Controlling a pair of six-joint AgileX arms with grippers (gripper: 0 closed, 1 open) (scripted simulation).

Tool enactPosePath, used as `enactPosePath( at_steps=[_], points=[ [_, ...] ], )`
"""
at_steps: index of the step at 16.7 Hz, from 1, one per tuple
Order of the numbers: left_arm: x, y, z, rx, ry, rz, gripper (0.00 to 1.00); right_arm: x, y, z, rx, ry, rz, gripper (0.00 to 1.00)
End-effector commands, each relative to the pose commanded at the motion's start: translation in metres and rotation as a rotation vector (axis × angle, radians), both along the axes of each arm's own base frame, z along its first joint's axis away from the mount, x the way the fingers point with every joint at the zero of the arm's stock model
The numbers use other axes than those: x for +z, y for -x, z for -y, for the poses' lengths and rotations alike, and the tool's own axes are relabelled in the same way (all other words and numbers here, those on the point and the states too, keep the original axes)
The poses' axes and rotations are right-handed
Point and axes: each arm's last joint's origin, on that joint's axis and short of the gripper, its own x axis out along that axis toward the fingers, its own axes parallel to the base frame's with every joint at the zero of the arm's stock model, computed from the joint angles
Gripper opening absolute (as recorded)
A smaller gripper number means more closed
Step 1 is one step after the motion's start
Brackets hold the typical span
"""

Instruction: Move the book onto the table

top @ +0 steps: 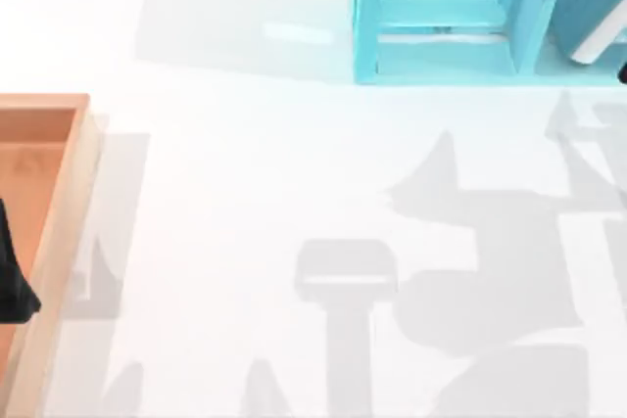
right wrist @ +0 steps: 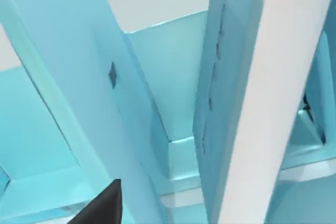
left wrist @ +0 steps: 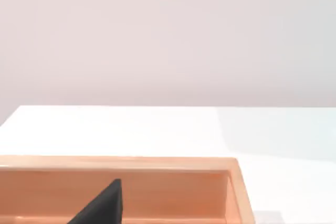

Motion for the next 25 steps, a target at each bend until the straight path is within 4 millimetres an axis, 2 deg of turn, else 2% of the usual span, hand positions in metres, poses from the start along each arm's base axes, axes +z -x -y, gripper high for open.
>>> enactPosePath(
  at_steps=[3, 7, 13, 15, 22, 25],
  points=[
    [0.000, 0.000, 0.000, 0.000, 0.000, 0.000, 1.00, -0.032, -0.025, 0.005, 0.001, -0.046, 0.002, 1.00],
    [0.000, 0.000, 0.000, 0.000, 0.000, 0.000, 1.00, -0.056, -0.041, 0.008, 0.002, -0.081, 0.017, 1.00],
    [0.000, 0.000, 0.000, 0.000, 0.000, 0.000, 1.00, -0.058, -0.041, 0.007, 0.006, -0.082, 0.013, 1.00],
    [0.000, 0.000, 0.000, 0.000, 0.000, 0.000, 1.00, -0.059, -0.049, 0.007, 0.002, -0.083, 0.013, 1.00],
    [0.000, 0.000, 0.000, 0.000, 0.000, 0.000, 1.00, -0.066, -0.120, 0.005, 0.002, -0.084, 0.021, 1.00],
    [0.000, 0.000, 0.000, 0.000, 0.000, 0.000, 1.00, -0.068, -0.138, 0.003, 0.002, -0.083, 0.019, 1.00]
  ],
)
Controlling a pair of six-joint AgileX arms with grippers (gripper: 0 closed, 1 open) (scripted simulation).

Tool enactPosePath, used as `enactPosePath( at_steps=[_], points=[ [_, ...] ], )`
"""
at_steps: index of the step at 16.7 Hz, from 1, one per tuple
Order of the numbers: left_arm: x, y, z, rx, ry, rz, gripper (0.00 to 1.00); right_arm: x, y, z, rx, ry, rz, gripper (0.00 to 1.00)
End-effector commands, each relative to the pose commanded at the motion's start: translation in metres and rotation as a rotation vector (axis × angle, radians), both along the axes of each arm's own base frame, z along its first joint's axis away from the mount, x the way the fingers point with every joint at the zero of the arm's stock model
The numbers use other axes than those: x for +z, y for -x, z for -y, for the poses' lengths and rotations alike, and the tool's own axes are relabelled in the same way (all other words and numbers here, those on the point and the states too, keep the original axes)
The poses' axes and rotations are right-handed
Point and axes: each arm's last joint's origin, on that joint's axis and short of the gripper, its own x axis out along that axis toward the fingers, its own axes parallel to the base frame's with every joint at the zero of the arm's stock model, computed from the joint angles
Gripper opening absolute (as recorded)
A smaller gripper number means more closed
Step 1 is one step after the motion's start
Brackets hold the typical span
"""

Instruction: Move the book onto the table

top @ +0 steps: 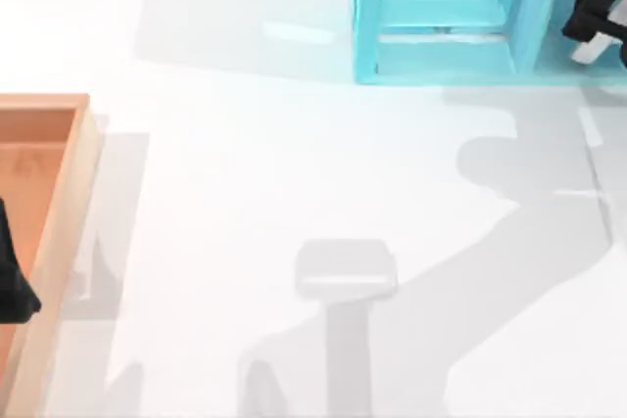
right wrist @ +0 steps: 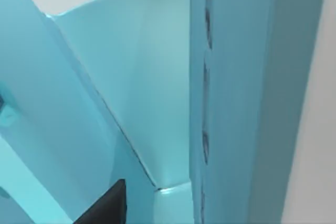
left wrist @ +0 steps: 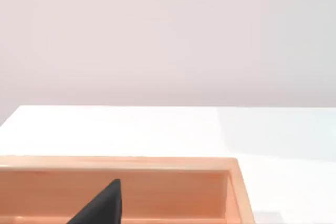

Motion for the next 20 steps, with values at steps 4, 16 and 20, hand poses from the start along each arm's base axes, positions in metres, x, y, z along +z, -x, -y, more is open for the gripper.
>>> enactPosePath(
  at_steps=[4, 16, 20],
  points=[
    [0.0000, 0.0000, 0.0000, 0.000, 0.000, 0.000, 1.00, -0.0005, -0.0023, -0.0004, 0.000, 0.000, -0.001, 1.00],
    [0.0000, 0.0000, 0.0000, 0.000, 0.000, 0.000, 1.00, -0.0005, -0.0023, -0.0004, 0.000, 0.000, -0.001, 0.17],
    [0.0000, 0.0000, 0.0000, 0.000, 0.000, 0.000, 1.00, -0.0005, -0.0023, -0.0004, 0.000, 0.000, -0.001, 0.00]
  ],
)
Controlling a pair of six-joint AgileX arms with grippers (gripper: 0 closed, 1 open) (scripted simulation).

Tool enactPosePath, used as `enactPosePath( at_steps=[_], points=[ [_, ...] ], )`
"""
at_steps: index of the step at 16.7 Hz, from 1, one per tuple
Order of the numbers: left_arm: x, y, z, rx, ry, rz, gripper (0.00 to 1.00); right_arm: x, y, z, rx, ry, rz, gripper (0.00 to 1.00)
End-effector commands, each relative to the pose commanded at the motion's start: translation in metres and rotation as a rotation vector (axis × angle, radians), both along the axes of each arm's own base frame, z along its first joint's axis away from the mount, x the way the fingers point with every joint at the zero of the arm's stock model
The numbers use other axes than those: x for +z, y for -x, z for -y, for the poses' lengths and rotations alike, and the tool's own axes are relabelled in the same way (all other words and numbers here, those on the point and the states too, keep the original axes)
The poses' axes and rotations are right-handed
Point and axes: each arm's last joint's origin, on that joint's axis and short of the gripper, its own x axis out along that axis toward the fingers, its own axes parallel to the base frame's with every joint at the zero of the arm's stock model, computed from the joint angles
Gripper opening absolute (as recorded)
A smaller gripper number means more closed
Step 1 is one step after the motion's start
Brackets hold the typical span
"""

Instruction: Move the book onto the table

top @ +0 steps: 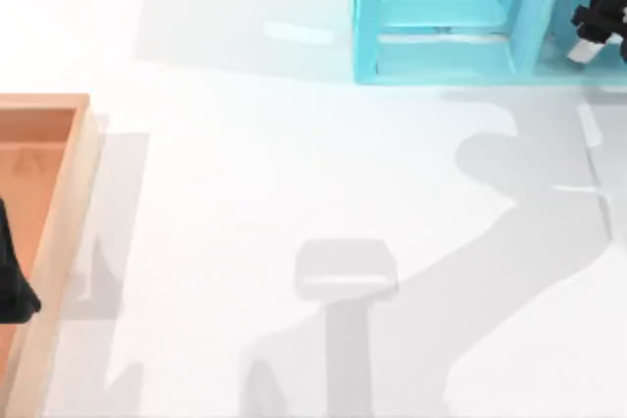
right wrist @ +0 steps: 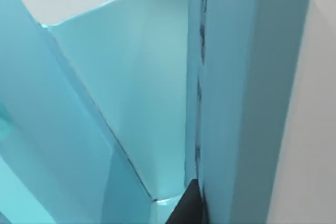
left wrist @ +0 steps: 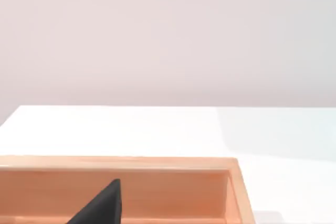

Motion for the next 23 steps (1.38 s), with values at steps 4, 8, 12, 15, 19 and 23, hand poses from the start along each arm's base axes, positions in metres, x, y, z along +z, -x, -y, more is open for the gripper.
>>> enactPosePath(
  at_steps=[4, 8, 12, 15, 19, 23],
  points=[
    [0.000, 0.000, 0.000, 0.000, 0.000, 0.000, 1.00, 0.000, 0.000, 0.000, 0.000, 0.000, 0.000, 0.00],
    [0.000, 0.000, 0.000, 0.000, 0.000, 0.000, 1.00, -0.004, 0.002, -0.003, 0.006, -0.007, -0.015, 0.00],
    [0.000, 0.000, 0.000, 0.000, 0.000, 0.000, 1.00, 0.026, 0.011, -0.001, 0.001, -0.004, -0.015, 0.00],
    [0.000, 0.000, 0.000, 0.000, 0.000, 0.000, 1.00, 0.074, 0.035, 0.000, 0.001, -0.001, -0.014, 0.00],
    [0.000, 0.000, 0.000, 0.000, 0.000, 0.000, 1.00, 0.149, 0.094, -0.001, 0.003, 0.003, 0.010, 0.00],
    [0.000, 0.000, 0.000, 0.000, 0.000, 0.000, 1.00, 0.189, 0.160, -0.003, 0.005, 0.000, 0.011, 0.00]
  ],
)
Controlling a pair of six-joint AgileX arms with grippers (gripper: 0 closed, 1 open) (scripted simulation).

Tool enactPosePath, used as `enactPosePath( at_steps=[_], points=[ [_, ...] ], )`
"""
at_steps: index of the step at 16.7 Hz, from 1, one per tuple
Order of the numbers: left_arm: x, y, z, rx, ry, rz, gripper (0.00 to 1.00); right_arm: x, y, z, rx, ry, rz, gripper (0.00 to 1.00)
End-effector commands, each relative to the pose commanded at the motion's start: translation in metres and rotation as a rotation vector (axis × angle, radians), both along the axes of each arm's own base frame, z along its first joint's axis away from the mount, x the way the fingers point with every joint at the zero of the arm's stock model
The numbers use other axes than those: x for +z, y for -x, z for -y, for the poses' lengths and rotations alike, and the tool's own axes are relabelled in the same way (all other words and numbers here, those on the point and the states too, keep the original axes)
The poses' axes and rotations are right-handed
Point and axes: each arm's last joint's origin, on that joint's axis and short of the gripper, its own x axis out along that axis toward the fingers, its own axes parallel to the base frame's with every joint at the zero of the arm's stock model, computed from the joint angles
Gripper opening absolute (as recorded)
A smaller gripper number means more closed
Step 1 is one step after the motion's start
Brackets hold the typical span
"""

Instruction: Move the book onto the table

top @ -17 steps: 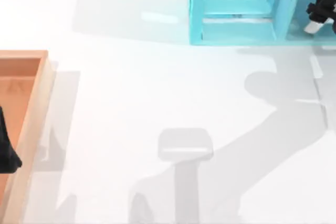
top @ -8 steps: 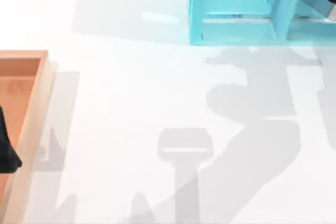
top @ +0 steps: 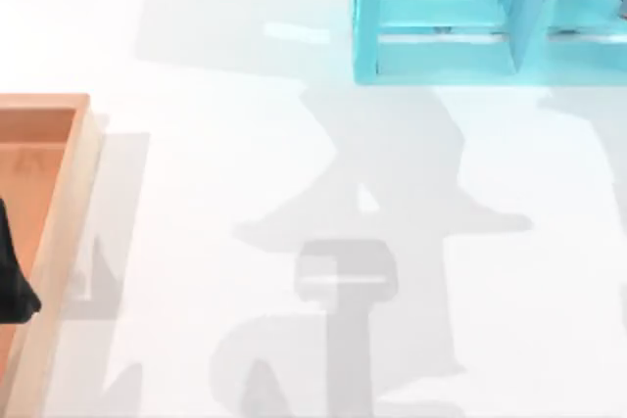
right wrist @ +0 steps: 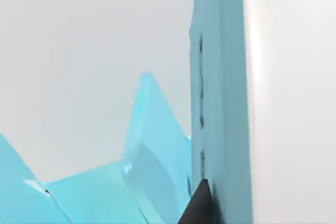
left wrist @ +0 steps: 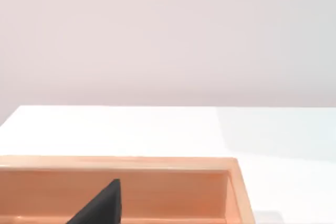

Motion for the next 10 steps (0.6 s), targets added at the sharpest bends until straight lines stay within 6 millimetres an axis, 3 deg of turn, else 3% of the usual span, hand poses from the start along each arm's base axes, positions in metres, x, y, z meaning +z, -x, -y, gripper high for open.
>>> enactPosePath(
  at_steps=[4, 10],
  points=[
    [0.000, 0.000, 0.000, 0.000, 0.000, 0.000, 1.00, 0.006, 0.037, -0.002, 0.001, -0.006, -0.023, 0.00],
    [0.000, 0.000, 0.000, 0.000, 0.000, 0.000, 1.00, 0.005, 0.040, -0.003, 0.005, -0.008, -0.033, 0.00]
  ],
)
